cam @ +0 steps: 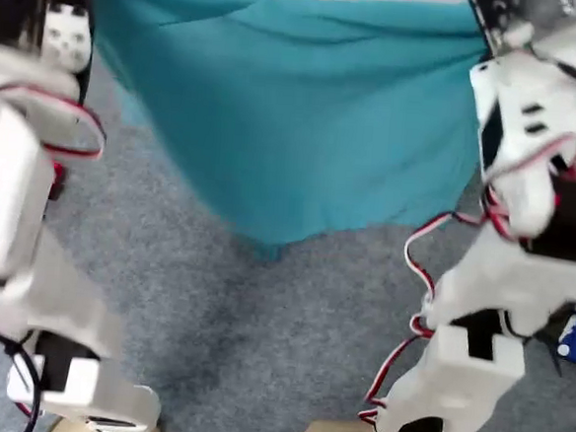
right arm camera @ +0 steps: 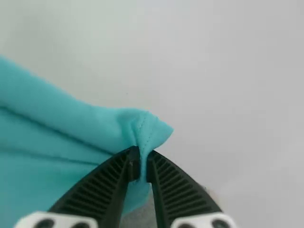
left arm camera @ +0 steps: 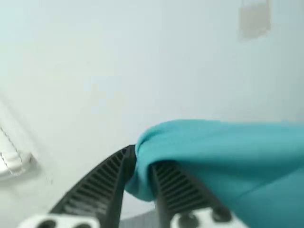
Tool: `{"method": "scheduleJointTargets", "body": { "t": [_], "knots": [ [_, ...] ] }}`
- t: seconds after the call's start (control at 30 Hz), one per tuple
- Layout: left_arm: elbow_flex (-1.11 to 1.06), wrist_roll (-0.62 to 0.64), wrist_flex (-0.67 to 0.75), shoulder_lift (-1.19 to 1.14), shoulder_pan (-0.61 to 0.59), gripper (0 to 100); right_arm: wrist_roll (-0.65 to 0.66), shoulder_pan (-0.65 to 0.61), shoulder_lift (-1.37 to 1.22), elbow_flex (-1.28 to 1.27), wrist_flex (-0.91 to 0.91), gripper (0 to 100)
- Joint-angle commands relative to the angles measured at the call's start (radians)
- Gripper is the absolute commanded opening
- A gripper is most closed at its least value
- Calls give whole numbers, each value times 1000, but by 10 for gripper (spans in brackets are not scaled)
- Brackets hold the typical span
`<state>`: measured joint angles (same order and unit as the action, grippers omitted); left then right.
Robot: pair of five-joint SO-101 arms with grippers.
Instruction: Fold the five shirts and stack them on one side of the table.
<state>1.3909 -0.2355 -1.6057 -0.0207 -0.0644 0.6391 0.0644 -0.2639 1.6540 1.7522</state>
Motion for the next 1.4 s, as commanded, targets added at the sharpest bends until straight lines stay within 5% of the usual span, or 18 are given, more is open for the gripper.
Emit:
{"method": "scheduleJointTargets", "body": {
  "t": [0.0,0.9,1.37],
  "knots": [
    [22,-2,26,94,46,2,-6,16,111,28,35,10],
    [22,-196,-72,443,55,2,-3,119,469,-2,44,10],
    [-148,-195,-130,453,-41,2,-11,113,866,-850,35,10]
  ]
}}
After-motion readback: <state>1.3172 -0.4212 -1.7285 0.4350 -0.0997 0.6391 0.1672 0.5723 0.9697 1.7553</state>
